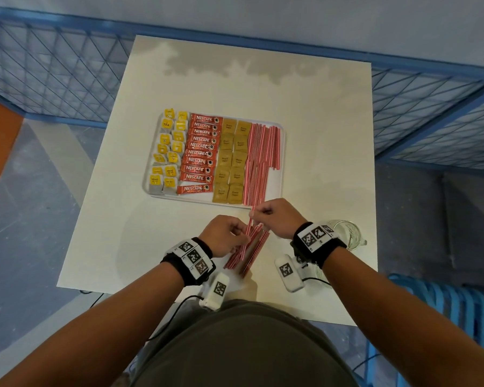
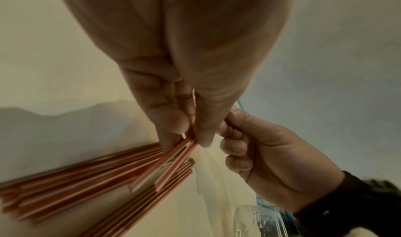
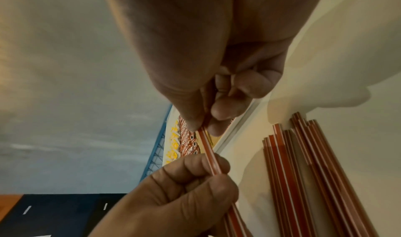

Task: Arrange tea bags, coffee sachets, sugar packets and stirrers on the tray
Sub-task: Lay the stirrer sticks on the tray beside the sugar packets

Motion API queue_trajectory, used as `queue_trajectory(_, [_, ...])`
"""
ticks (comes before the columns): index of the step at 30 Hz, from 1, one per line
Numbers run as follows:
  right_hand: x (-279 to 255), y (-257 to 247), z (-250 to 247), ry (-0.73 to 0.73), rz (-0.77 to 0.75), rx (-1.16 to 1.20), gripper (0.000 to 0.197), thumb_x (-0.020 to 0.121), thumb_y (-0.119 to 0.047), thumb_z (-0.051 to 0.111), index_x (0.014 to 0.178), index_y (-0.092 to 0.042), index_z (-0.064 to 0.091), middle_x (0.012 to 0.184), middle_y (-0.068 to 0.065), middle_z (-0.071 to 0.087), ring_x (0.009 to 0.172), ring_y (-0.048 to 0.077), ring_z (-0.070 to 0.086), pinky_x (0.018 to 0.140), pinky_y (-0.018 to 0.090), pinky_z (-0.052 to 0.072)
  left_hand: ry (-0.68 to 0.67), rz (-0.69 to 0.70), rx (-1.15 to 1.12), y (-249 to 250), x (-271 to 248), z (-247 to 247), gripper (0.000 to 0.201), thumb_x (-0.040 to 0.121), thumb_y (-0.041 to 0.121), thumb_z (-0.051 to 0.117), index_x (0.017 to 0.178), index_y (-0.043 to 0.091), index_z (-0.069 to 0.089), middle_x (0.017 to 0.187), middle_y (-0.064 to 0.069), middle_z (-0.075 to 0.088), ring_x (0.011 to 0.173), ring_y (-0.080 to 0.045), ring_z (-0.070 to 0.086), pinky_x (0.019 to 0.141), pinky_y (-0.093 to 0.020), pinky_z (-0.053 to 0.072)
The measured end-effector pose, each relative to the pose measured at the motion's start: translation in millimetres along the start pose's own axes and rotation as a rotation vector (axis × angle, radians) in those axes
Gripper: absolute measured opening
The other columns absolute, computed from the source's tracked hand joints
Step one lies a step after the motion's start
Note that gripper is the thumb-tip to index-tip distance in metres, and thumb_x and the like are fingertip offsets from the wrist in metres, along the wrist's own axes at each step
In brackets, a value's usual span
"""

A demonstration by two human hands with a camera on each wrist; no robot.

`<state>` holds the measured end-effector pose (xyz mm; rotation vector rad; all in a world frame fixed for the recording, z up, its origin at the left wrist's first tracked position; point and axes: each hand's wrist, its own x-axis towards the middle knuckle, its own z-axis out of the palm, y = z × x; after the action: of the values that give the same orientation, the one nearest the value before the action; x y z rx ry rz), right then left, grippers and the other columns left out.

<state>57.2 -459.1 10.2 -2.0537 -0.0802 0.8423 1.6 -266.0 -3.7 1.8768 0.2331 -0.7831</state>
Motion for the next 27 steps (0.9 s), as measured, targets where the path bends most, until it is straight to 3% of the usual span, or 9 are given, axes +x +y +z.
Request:
queue_trajectory(5, [-2.7, 3.4, 1.3, -0.005, 0.016, 0.031, 0.032, 0.098, -0.029, 0.066, 0.082, -0.003, 0.075, 0.056, -0.004, 0.059, 0.043, 0.003, 0.047, 0.042, 0.011, 0.035, 0.013, 0.002, -0.016, 2.9, 0.4, 4.1, 0.01, 0.083, 0.005, 0.079, 0.089, 0.006, 0.071, 0.072, 0.0, 0.064, 0.05, -0.012, 0.057, 0.054, -0.03, 0.055])
queue_trajectory(8, [-1.3, 3.7, -0.4, -0.017, 0.005, 0.037, 0.032, 0.097, -0.029, 0.066, 0.081, -0.004, 0.075, 0.061, 0.009, 0.063, 0.05, 0.01, 0.053, 0.045, 0.014, 0.038, 0.022, -0.002, -0.038, 2.7, 1.9, 6.5, 0.012, 0.083, 0.005, 0.079, 0.091, 0.001, 0.07, 0.071, 0.0, 0.062, 0.051, -0.013, 0.056, 0.056, -0.033, 0.055])
queue_trajectory(11, [3.6, 2.5, -7.3, -0.035, 0.006, 0.017, 0.03, 0.098, -0.029, 0.066, 0.08, -0.006, 0.075, 0.064, 0.002, 0.067, 0.056, 0.012, 0.059, 0.046, 0.013, 0.039, 0.03, 0.005, -0.065, 4.3, 3.8, 8.2, 0.013, 0.082, 0.006, 0.079, 0.092, 0.003, 0.07, 0.071, 0.0, 0.063, 0.053, -0.015, 0.056, 0.057, -0.034, 0.055])
queue_trajectory(13, [9.5, -3.5, -18.0, -0.033, 0.012, -0.02, 0.031, 0.098, -0.03, 0.065, 0.082, -0.006, 0.076, 0.064, 0.0, 0.067, 0.051, 0.007, 0.057, 0.044, 0.012, 0.037, 0.027, 0.003, -0.041, 3.3, 5.3, 8.2, 0.014, 0.082, 0.01, 0.081, 0.091, 0.011, 0.071, 0.073, 0.002, 0.066, 0.053, -0.01, 0.058, 0.053, -0.026, 0.053])
queue_trajectory(15, [19.1, -11.9, -33.3, 0.001, 0.017, -0.074, 0.032, 0.099, -0.033, 0.064, 0.084, -0.007, 0.076, 0.064, -0.001, 0.065, 0.042, -0.001, 0.049, 0.042, 0.011, 0.035, 0.021, 0.004, 0.042, -1.0, 7.7, 8.3, 0.017, 0.08, 0.02, 0.084, 0.091, 0.02, 0.07, 0.078, 0.006, 0.068, 0.059, -0.005, 0.061, 0.055, -0.02, 0.05])
queue_trajectory(18, [38.9, -26.2, -56.8, 0.07, 0.007, -0.131, 0.033, 0.1, -0.033, 0.063, 0.086, -0.006, 0.076, 0.068, 0.0, 0.066, 0.036, -0.005, 0.046, 0.042, 0.01, 0.035, 0.022, -0.008, 0.289, -7.1, 9.6, 8.7, 0.022, 0.079, 0.035, 0.084, 0.09, 0.024, 0.068, 0.081, 0.009, 0.069, 0.071, -0.003, 0.062, 0.064, -0.015, 0.044])
queue_trajectory(22, [70.0, -38.8, -76.4, 0.143, 0.006, -0.158, 0.034, 0.099, -0.031, 0.065, 0.085, -0.002, 0.076, 0.071, 0.009, 0.067, 0.034, -0.003, 0.043, 0.038, 0.009, 0.034, -0.015, -0.005, 0.584, -7.6, 7.1, 12.8, 0.032, 0.079, 0.051, 0.077, 0.09, 0.025, 0.062, 0.081, 0.011, 0.064, 0.077, -0.008, 0.061, 0.068, -0.021, 0.047])
queue_trajectory(25, [89.1, -42.8, -79.9, 0.125, 0.018, -0.228, 0.034, 0.098, -0.031, 0.065, 0.08, -0.005, 0.077, 0.069, 0.008, 0.069, 0.042, 0.001, 0.05, 0.046, 0.014, 0.04, -0.036, 0.013, 0.689, -3.5, 4.4, 18.6, 0.037, 0.078, 0.056, 0.075, 0.089, 0.024, 0.058, 0.081, 0.01, 0.063, 0.077, -0.01, 0.06, 0.069, -0.026, 0.048])
queue_trajectory(27, [98.8, -40.9, -77.1, 0.097, 0.027, -0.251, 0.035, 0.098, -0.03, 0.065, 0.078, -0.004, 0.077, 0.075, 0.014, 0.073, 0.055, 0.012, 0.056, 0.055, 0.022, 0.045, -0.041, 0.04, 0.756, 0.6, 4.7, 21.1, 0.038, 0.08, 0.055, 0.073, 0.091, 0.022, 0.057, 0.084, 0.006, 0.063, 0.08, -0.015, 0.061, 0.071, -0.03, 0.049])
